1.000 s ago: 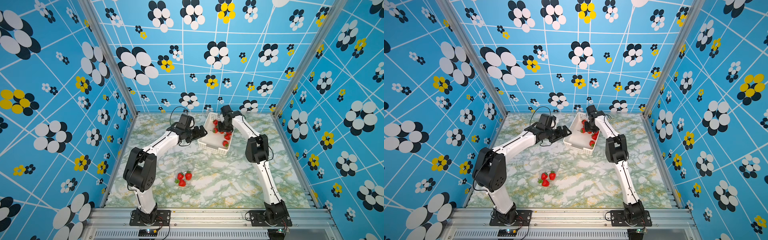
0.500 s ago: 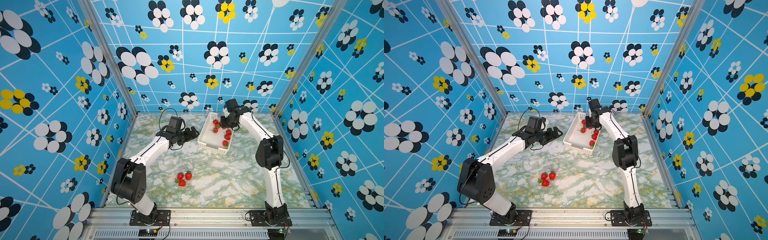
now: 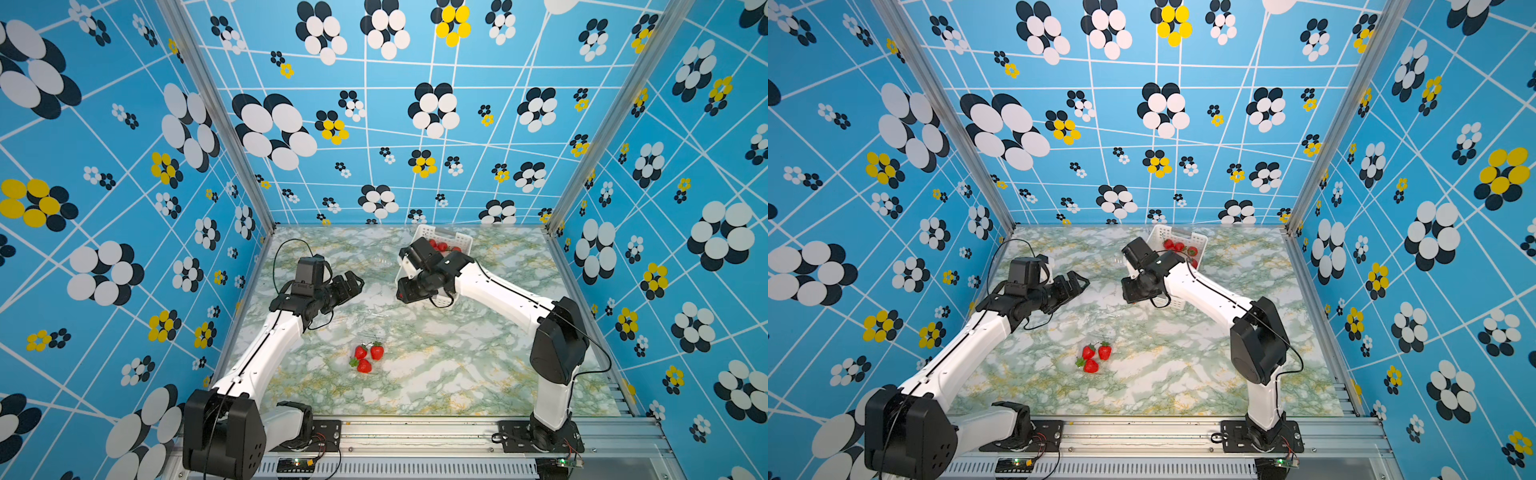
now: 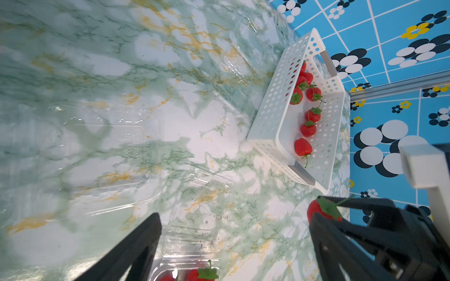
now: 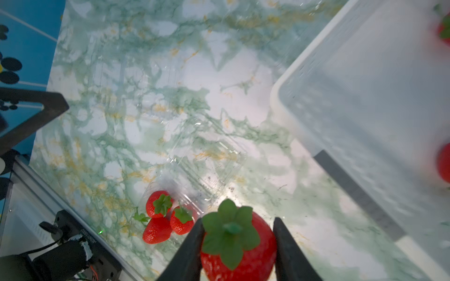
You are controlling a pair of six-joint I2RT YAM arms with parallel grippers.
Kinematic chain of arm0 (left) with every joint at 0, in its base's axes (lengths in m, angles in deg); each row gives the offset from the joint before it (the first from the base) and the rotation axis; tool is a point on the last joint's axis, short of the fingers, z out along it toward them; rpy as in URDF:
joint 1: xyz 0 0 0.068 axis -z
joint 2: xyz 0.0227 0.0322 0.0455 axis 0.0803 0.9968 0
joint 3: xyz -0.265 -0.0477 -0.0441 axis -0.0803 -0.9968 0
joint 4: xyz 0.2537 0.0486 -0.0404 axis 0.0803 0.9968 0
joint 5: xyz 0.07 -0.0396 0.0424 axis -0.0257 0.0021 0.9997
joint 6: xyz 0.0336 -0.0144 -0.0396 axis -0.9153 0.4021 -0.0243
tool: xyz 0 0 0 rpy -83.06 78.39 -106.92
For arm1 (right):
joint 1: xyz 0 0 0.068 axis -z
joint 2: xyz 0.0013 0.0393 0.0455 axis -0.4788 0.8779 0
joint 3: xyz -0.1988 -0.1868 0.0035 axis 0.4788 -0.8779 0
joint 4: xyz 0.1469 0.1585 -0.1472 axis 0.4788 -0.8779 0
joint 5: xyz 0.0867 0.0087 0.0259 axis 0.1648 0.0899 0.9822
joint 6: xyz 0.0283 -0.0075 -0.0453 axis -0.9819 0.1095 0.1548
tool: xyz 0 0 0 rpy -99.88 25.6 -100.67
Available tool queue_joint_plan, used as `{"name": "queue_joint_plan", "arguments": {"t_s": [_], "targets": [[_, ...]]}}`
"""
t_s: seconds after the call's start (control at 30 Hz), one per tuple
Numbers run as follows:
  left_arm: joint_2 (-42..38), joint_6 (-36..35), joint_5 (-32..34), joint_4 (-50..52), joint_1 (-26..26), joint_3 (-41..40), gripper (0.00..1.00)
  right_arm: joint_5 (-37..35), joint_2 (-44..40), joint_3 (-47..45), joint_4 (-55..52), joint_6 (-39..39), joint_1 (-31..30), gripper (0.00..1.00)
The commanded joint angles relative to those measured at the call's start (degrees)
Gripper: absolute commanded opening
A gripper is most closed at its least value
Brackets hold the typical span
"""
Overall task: Pack strawberries into containers
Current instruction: Place the strawberry in the packing box.
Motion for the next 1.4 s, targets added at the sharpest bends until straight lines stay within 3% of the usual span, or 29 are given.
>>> {"name": "queue_joint_plan", "arguments": {"t_s": [0.0,0.23,0.63,1.17,1.37], "targets": [[-1.5,-1.3,-0.7,2.0,-0.9,-3.0,0.97,-0.6,0.4,-2.2,2.0,-3.8,-3.8,0.24],[-4.0,-1.2,0.0,0.6,-1.6,-7.1,0.97,-2.7,1.7,-2.7,2.7,-5.1,-10.5,0.24],[-7.8,-1.3,-0.2,1.4,-1.7,-10.5,0.97,-3.7,3.2,-5.8,4.3,-6.7,-16.7,0.25],[-10.3,1.0,-0.3,-0.3,-1.9,-15.1,0.97,-2.9,8.0,-4.4,5.2,-8.9,-19.2,0.26],[-10.2,1.1,-0.5,-0.3,-2.0,-15.3,0.97,-2.5,8.5,-3.9,4.8,-8.7,-19.3,0.34]]}}
